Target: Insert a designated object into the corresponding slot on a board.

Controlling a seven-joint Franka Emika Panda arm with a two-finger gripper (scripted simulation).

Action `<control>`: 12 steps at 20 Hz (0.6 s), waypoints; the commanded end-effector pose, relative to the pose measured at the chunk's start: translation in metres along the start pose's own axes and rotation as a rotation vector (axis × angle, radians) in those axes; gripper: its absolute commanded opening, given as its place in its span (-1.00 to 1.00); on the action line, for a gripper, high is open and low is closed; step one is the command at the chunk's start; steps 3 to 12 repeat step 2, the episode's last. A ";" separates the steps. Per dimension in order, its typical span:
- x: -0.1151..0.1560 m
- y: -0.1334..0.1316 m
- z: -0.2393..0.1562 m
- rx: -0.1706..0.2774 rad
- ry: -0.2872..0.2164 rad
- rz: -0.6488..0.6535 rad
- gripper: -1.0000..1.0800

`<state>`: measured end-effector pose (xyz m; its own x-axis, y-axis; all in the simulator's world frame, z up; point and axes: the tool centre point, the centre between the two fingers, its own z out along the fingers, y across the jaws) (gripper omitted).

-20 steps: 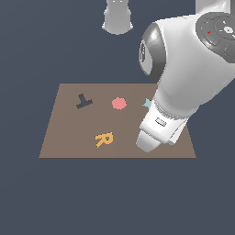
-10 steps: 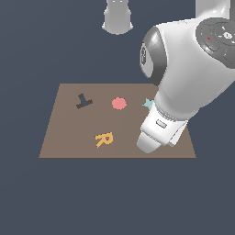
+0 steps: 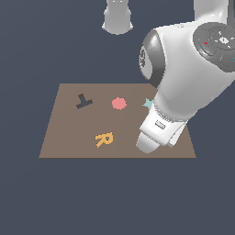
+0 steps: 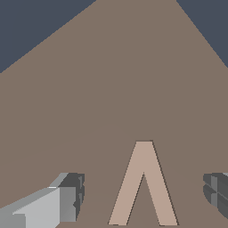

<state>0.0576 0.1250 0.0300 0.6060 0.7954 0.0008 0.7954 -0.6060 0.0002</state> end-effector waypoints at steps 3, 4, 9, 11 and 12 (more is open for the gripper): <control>0.000 0.000 0.000 0.000 0.000 0.000 0.92; 0.000 0.000 0.000 0.000 0.000 0.000 0.92; 0.000 0.000 0.000 0.000 0.000 0.000 0.92; 0.000 0.000 0.000 0.000 0.000 0.000 0.92; 0.000 0.000 0.000 0.000 0.000 0.000 0.92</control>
